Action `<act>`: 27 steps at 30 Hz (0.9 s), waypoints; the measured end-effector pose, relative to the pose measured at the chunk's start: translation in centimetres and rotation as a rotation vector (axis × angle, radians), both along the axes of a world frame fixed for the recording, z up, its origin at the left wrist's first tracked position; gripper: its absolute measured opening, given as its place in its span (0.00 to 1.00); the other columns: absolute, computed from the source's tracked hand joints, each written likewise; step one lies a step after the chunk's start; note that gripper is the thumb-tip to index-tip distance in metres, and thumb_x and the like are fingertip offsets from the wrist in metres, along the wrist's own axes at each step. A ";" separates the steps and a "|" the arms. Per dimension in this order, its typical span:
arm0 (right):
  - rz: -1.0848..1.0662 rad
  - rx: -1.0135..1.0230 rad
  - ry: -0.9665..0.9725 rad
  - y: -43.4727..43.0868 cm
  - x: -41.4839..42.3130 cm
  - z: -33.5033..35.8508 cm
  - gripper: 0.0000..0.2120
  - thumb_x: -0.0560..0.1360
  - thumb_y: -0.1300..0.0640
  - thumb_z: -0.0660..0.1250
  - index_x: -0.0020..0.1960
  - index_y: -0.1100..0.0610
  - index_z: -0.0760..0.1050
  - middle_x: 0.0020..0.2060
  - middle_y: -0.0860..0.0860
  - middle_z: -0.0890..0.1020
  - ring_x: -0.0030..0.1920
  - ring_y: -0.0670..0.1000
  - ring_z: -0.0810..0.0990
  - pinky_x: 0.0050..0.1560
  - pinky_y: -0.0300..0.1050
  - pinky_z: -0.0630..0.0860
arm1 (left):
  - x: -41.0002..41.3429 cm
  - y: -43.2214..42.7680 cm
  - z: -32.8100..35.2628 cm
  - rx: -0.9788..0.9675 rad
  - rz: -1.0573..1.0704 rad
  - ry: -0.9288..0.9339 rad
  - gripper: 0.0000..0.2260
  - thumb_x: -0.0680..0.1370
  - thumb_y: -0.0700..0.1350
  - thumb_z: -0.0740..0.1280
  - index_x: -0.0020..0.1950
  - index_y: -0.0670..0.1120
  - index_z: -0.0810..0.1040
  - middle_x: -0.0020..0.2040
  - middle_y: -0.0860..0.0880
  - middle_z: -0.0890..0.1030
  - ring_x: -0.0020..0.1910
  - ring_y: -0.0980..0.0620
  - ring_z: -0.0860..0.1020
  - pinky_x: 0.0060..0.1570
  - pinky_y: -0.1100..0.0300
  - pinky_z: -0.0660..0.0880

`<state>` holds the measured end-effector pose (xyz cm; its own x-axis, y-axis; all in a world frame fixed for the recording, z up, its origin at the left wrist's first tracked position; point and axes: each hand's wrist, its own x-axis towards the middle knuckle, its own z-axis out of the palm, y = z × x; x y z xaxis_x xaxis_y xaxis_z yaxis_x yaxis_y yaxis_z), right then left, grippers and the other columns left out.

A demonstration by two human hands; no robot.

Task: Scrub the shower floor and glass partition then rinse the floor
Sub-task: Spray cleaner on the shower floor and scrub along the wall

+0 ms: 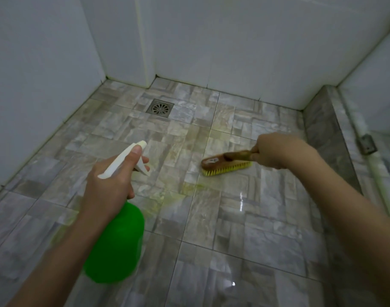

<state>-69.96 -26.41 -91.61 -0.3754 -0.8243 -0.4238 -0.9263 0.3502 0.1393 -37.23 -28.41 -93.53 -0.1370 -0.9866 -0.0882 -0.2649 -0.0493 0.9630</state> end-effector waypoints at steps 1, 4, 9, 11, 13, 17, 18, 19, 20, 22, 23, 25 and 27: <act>0.008 -0.034 -0.018 -0.3 0.4 -0.8 0.14 0.80 0.49 0.57 0.58 0.55 0.76 0.39 0.51 0.77 0.37 0.52 0.77 0.39 0.45 0.73 | -0.1 -0.1 0.1 0.002 0.005 0.007 0.12 0.76 0.65 0.63 0.39 0.65 0.83 0.42 0.48 0.86 0.22 0.51 0.71 0.33 0.54 0.73; 0.006 -0.134 -0.132 -2.2 1.4 -2.7 0.18 0.81 0.48 0.53 0.68 0.51 0.71 0.40 0.51 0.75 0.37 0.52 0.74 0.38 0.44 0.70 | -0.4 -0.6 0.1 0.005 0.006 0.000 0.12 0.77 0.63 0.63 0.40 0.63 0.83 0.42 0.49 0.86 0.23 0.51 0.71 0.30 0.59 0.72; -0.015 -0.049 -0.050 -5.8 3.1 0.3 0.10 0.79 0.55 0.59 0.50 0.59 0.76 0.32 0.53 0.75 0.28 0.50 0.73 0.29 0.41 0.67 | -0.6 -1.1 0.4 0.012 0.031 0.008 0.11 0.78 0.62 0.63 0.41 0.61 0.83 0.44 0.52 0.86 0.22 0.53 0.71 0.27 0.65 0.71; 0.047 -0.064 -0.020 -6.9 4.3 -1.1 0.09 0.80 0.55 0.58 0.51 0.58 0.76 0.34 0.52 0.75 0.31 0.51 0.74 0.31 0.43 0.68 | -0.7 -1.5 0.8 0.009 0.046 0.022 0.11 0.77 0.60 0.63 0.42 0.59 0.83 0.44 0.52 0.86 0.21 0.55 0.71 0.24 0.68 0.69; 0.021 -0.152 -0.087 -8.1 4.6 -3.7 0.14 0.80 0.51 0.55 0.59 0.54 0.75 0.37 0.51 0.76 0.35 0.52 0.75 0.34 0.45 0.70 | -0.7 -1.9 0.9 -0.001 0.064 0.032 0.13 0.78 0.58 0.63 0.46 0.54 0.84 0.45 0.52 0.86 0.21 0.58 0.71 0.24 0.69 0.69; -0.042 -0.160 -0.101 -9.9 5.6 -3.2 0.11 0.80 0.55 0.56 0.53 0.60 0.74 0.36 0.52 0.74 0.35 0.52 0.74 0.36 0.46 0.71 | 0.2 -2.1 0.6 -0.033 0.073 0.038 0.16 0.78 0.60 0.62 0.46 0.52 0.85 0.42 0.44 0.86 0.21 0.54 0.71 0.23 0.68 0.68; -0.054 -0.130 -0.083 -10.5 6.0 -2.4 0.09 0.79 0.58 0.57 0.46 0.61 0.72 0.35 0.52 0.74 0.34 0.52 0.74 0.35 0.45 0.71 | 0.4 -2.3 0.3 -0.041 0.083 0.038 0.16 0.78 0.60 0.62 0.45 0.53 0.85 0.41 0.44 0.85 0.21 0.54 0.71 0.24 0.67 0.69; -0.065 -0.119 -0.066 -10.8 6.5 -1.7 0.09 0.79 0.60 0.57 0.42 0.60 0.70 0.35 0.53 0.74 0.34 0.52 0.74 0.36 0.44 0.71 | 0.6 -2.5 0.1 -0.042 0.090 0.042 0.15 0.78 0.59 0.62 0.44 0.55 0.85 0.41 0.45 0.85 0.21 0.53 0.71 0.24 0.66 0.69; -0.051 -0.122 -0.047 -11.5 6.9 -1.9 0.09 0.78 0.60 0.57 0.39 0.60 0.69 0.35 0.53 0.74 0.35 0.52 0.74 0.37 0.45 0.71 | 0.7 -2.8 0.0 -0.046 0.091 0.053 0.14 0.79 0.60 0.62 0.44 0.56 0.85 0.40 0.46 0.86 0.21 0.52 0.71 0.25 0.65 0.70; 0.012 -0.153 -0.038 -13.1 7.0 -3.5 0.08 0.78 0.61 0.56 0.43 0.59 0.71 0.36 0.53 0.75 0.37 0.53 0.75 0.37 0.46 0.72 | 0.9 -3.5 -0.1 -0.055 0.091 0.068 0.14 0.78 0.61 0.62 0.43 0.58 0.84 0.42 0.49 0.86 0.21 0.51 0.71 0.26 0.63 0.71; 0.016 -0.202 -0.059 -14.0 6.7 -4.6 0.08 0.79 0.60 0.56 0.48 0.59 0.74 0.37 0.53 0.75 0.37 0.54 0.76 0.36 0.46 0.72 | 1.0 -3.8 -0.1 -0.061 0.089 0.069 0.14 0.78 0.61 0.62 0.42 0.59 0.84 0.42 0.49 0.86 0.21 0.51 0.71 0.26 0.62 0.71; 0.016 -0.260 -0.080 -14.9 6.7 -5.0 0.13 0.80 0.58 0.54 0.59 0.57 0.73 0.41 0.55 0.77 0.38 0.55 0.76 0.35 0.46 0.72 | 1.1 -4.3 -0.2 -0.068 0.083 0.067 0.14 0.77 0.62 0.62 0.41 0.60 0.84 0.41 0.47 0.86 0.21 0.52 0.71 0.25 0.63 0.71; -0.006 -0.225 -0.054 -15.9 6.9 -3.9 0.10 0.80 0.60 0.55 0.57 0.60 0.71 0.42 0.55 0.76 0.41 0.56 0.76 0.40 0.47 0.72 | 1.3 -4.9 -0.4 -0.065 0.094 0.073 0.14 0.76 0.63 0.62 0.42 0.60 0.85 0.41 0.42 0.85 0.21 0.51 0.72 0.25 0.62 0.71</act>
